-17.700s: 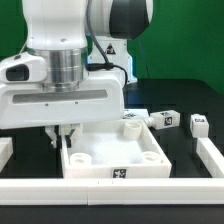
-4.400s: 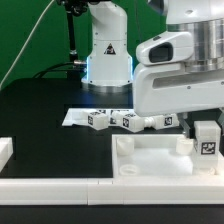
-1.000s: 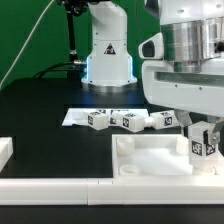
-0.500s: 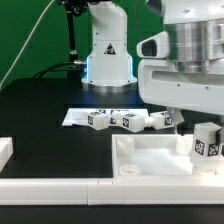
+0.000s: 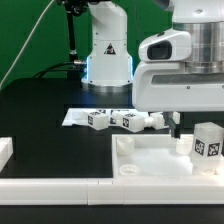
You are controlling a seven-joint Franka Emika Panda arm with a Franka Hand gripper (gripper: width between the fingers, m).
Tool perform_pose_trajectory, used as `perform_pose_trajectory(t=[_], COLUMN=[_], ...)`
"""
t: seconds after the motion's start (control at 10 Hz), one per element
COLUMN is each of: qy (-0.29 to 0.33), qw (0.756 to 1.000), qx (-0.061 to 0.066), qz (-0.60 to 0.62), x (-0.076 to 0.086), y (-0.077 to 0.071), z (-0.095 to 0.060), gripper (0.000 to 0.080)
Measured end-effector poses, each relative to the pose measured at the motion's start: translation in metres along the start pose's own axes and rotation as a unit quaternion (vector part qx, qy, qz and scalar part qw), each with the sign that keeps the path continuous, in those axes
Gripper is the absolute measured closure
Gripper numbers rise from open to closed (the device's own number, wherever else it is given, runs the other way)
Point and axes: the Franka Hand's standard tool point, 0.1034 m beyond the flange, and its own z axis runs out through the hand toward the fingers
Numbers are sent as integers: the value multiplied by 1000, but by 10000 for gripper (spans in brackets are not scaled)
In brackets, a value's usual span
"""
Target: Assemble one leg
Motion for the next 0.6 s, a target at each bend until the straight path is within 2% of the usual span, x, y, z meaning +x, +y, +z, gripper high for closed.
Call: perform_pose_trajectory(t=[0.2, 0.4, 0.5, 0.6], qy=[21, 20, 20, 20], qw=[992, 993, 995, 998], qx=[-3, -3, -2, -1], qz=[-127, -118, -101, -59], x=[6, 6, 6, 6], y=[-4, -3, -4, -4], z=[-2, -1, -1, -1], gripper=[151, 178, 350, 350])
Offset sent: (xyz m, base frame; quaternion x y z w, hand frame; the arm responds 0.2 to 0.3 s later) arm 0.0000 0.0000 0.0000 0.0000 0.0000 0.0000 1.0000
